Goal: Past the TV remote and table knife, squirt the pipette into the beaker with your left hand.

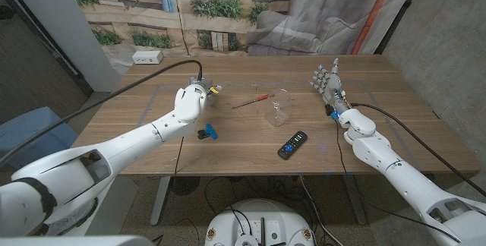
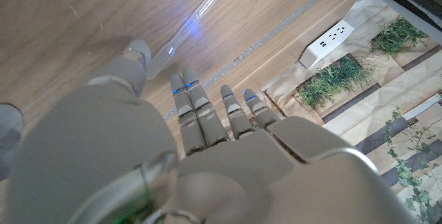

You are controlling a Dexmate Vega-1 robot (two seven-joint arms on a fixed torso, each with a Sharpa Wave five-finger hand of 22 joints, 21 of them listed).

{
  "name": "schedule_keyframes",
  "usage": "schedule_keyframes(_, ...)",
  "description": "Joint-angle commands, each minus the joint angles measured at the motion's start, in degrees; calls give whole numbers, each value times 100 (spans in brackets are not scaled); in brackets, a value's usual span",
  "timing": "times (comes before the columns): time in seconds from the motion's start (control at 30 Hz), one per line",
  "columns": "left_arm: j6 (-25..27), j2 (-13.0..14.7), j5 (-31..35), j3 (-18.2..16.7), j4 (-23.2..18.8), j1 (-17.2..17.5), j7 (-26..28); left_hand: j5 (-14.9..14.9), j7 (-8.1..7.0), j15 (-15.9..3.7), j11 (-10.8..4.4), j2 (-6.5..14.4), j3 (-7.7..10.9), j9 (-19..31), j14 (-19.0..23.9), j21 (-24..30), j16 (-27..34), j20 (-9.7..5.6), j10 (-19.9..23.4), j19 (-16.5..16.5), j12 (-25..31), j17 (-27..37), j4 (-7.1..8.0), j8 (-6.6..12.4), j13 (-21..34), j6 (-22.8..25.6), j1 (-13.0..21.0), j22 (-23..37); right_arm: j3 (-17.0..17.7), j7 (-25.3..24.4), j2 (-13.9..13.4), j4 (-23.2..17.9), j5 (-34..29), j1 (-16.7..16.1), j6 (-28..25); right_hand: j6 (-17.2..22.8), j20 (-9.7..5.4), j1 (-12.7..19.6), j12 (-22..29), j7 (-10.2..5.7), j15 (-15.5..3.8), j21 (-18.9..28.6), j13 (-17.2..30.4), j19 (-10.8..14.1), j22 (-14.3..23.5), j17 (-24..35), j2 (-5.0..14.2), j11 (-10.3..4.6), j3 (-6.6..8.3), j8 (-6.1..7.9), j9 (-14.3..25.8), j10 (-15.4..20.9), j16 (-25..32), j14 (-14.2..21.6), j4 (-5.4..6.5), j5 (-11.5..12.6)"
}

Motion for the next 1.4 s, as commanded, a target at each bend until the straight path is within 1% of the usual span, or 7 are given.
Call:
schedule_keyframes(0.03, 198, 34, -19, -38, -95, 272, 435, 53, -23, -450, -27, 1, -57, 26, 153, 44, 24, -59, 204, 135, 18, 16, -7, -34, 11, -2, 138, 2, -2, 1, 3, 6, -1, 2, 1, 19, -4, 0, 28, -48, -451, 23, 7, 20, 31, 26, 333, -20, -37, 37, 34, -17, 12, -58, 3, 33)
schedule_keyframes(0.33, 221, 48, -86, -55, -101, 342, 653, 58, -43, -483, -96, 30, -80, 29, 290, 58, 27, -78, 314, 299, -4, 16, -7, -57, 11, -29, 258, 4, -1, 2, 2, 6, 0, 3, 0, 18, 0, 1, 26, -50, -450, 22, 6, 16, 31, 26, 334, -23, -37, 37, 34, -22, 12, -60, 3, 34)
schedule_keyframes(0.93, 60, -60, -236, 37, 116, 232, 904, 62, -33, -505, -100, 72, -111, 35, 387, 37, 11, -96, 365, 382, -44, 15, 2, -57, 15, -1, 379, 7, 0, 1, 1, 3, 0, 2, -2, 15, -1, 1, 21, -53, -445, 23, 3, 19, 31, 26, 334, -12, -37, 36, 34, -27, 14, -56, 3, 34)
schedule_keyframes(1.13, -24, -54, -283, 60, 196, 190, 944, 62, -65, -524, -65, 89, -125, 38, 405, 33, 5, -78, 408, 408, -39, 15, 9, -44, 17, 39, 406, 8, -1, 1, 1, 3, 0, 1, -1, 26, -1, 1, 23, -48, -465, 23, 3, 19, 31, 25, 334, -22, -36, 41, 34, -19, 10, -66, 3, 34)
schedule_keyframes(1.17, -20, -59, -281, 67, 211, 185, 957, 62, -70, -529, -78, 95, -129, 38, 414, 33, 5, -79, 439, 418, -31, 16, 11, -37, 17, 59, 414, 8, -1, 0, 1, 2, 0, 1, -1, 26, 2, 0, 32, -46, -459, 22, 5, 16, 31, 26, 335, -60, -36, 40, 34, -3, 11, -62, 3, 34)
schedule_keyframes(1.27, -24, -81, -325, 66, 257, 164, 965, 61, -72, -535, -94, 108, -145, 40, 431, 49, 2, -63, 458, 490, -37, 16, 18, -30, 19, 89, 428, 10, 0, 0, 0, 0, 0, -1, -1, 25, 2, 0, 29, -48, -458, 22, 5, 17, 31, 25, 334, -8, -37, 40, 35, -12, 12, -60, 3, 34)
schedule_keyframes(1.4, -60, -93, -387, 68, 325, 129, 999, 60, -56, -534, -89, 126, -161, 42, 459, 69, 3, -29, 473, 579, -43, 17, 26, -28, 20, 114, 440, 13, -1, -1, 1, -1, 0, -1, -2, 20, 4, 0, 30, -49, -455, 22, 6, 16, 31, 25, 334, -27, -37, 38, 35, -11, 12, -61, 3, 34)
